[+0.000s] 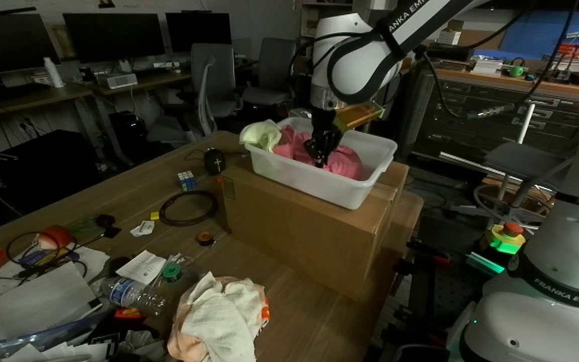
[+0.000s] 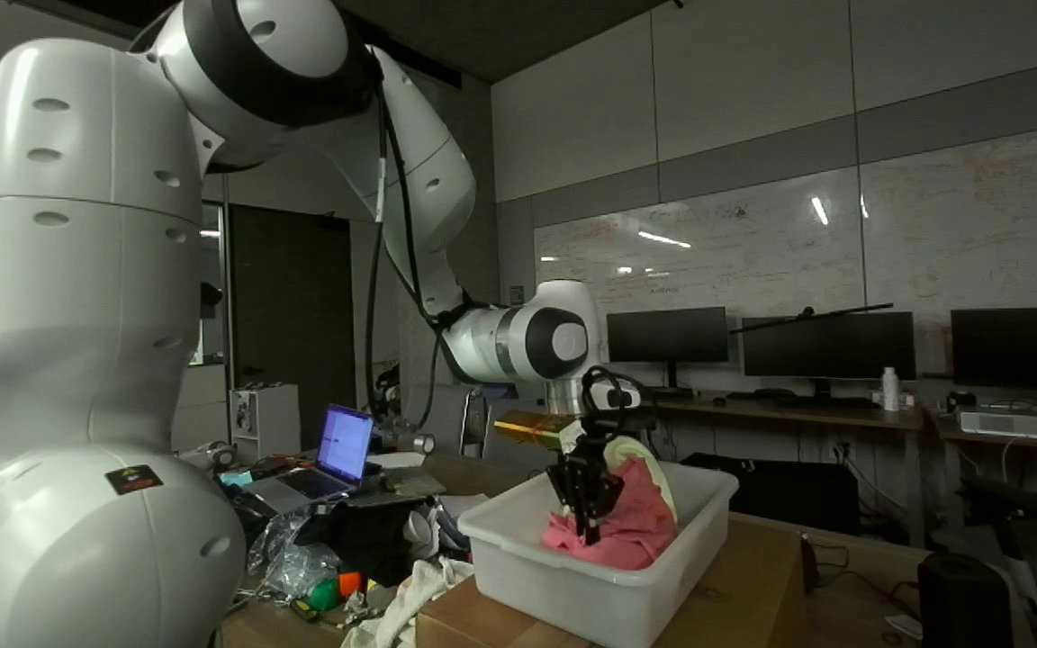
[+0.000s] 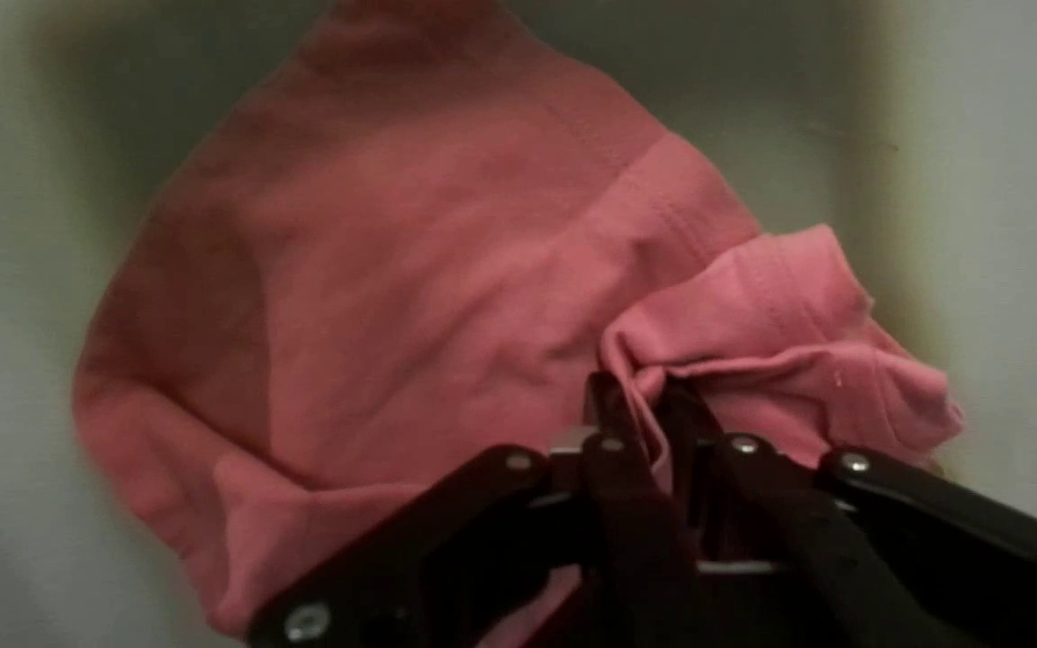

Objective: Pick up the clothes from the container and put them on the table.

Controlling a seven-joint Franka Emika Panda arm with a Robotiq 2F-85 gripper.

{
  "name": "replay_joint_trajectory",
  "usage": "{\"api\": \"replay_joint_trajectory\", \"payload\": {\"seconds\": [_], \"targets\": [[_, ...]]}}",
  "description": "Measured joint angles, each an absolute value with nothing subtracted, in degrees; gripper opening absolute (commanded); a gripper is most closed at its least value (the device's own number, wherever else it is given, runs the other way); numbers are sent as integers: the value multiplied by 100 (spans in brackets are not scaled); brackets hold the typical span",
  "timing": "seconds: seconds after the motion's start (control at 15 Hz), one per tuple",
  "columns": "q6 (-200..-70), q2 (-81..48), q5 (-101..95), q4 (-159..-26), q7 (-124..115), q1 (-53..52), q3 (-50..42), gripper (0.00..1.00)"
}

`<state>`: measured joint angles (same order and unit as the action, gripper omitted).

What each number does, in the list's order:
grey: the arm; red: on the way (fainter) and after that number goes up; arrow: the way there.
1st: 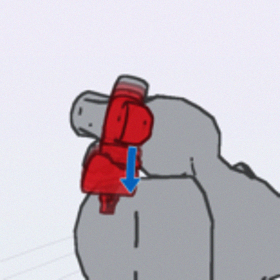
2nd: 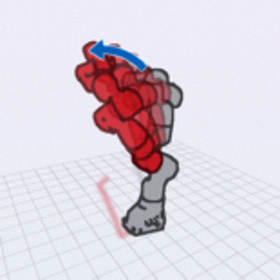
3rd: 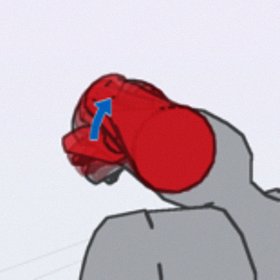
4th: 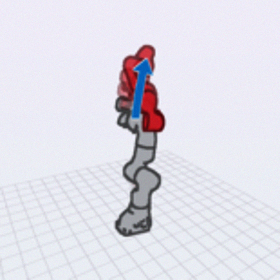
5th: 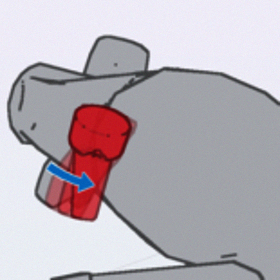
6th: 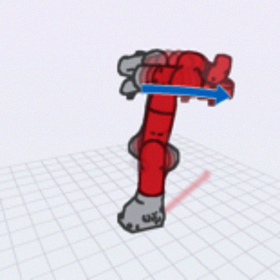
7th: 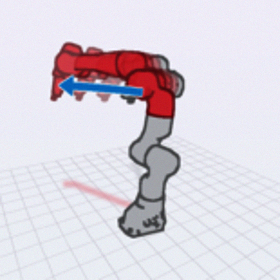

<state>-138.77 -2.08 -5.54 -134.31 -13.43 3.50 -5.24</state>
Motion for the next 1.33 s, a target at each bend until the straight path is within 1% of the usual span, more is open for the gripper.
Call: {"api": "replay_joint_trajectory", "payload": {"seconds": [0.07, 0.33, 0.6, 1.0, 1.33], "targets": [[-13906, -207, -545, -13441, -1353, 352, -524, 2], [-14023, -182, -534, -13462, -1434, 365, -526, 2], [-14532, 170, -534, -13662, -1634, 390, -531, 2], [-14956, 1967, -536, -14337, -1872, 531, -441, 2], [-15116, 3397, -472, -14603, -2349, 716, 10, 2]]}}
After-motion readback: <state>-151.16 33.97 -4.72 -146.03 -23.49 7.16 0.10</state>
